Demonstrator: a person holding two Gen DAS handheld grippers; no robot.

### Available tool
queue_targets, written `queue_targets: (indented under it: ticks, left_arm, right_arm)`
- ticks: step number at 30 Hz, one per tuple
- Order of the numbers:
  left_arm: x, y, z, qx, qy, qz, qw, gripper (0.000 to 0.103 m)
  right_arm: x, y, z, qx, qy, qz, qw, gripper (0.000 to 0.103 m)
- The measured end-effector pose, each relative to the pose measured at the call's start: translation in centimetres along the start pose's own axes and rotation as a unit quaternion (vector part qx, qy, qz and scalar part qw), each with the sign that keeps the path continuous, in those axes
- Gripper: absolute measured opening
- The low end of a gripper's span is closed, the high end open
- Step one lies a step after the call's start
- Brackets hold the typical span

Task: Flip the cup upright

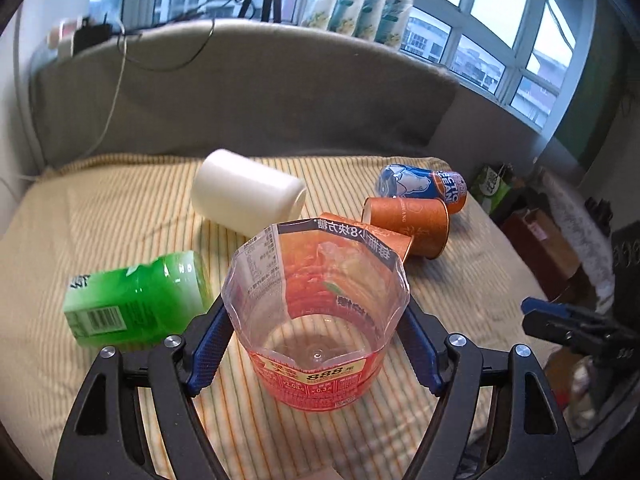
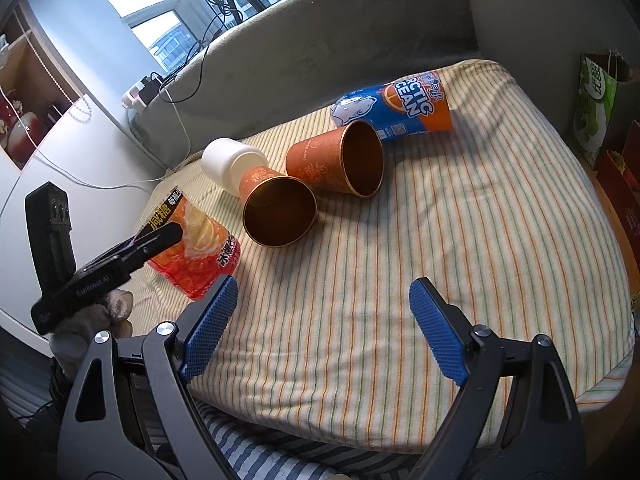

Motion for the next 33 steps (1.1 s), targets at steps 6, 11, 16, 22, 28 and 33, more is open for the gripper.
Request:
queue_targets:
  ticks: [6,11,16,22,28,33]
  left_arm:
    - [-0.6,0.5,-0.1,-0.006,-0.012,-0.018,0.9997,0.077]
    - [-1.1,0.9,-0.3,-0.005,-0.014,-0.027,0.9995,0.077]
    - [-1.4,1.3,-0.4,-0.003,-0.012,-0.029,0.9995,0.077]
    - [-1.6,1.5,-0.5,-0.004,-0.012,-0.035,0.9993,0.077]
    - [-2.0,1.9,-0.4,-0.005,-0.007,-0.039,0.9992,0.077]
    - [-2.1,1.9,-0.3,-0.004,-0.004,-0.043,0.9991,0.078]
  right_arm:
    - [0.3,0.1,0.0,-0.005,0.002,0.006,1.000,0.090]
    - [0.6,0.1,0.1,-0.008,0.004,0.010,1.000,0.090]
    - [0.8,0.0,0.3,-0.013,0.010,0.017,1.000,0.090]
    - [1.0,0.0,0.3,-0.014,0.010,0.018,1.000,0.090]
    - [1.2,0.0,0.4,-0.016,0.015,0.023,0.999,0.090]
    - [1.4,0.0,0.4,-0.017,0.017,0.026,0.999,0.090]
Point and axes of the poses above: each gripper's, at about its wrist camera, not at the fingertips, and z roughly against the way its jaws point, x to its left, y to its underside, the point moved 1 cm from there along -z, roughly the way its jaws point
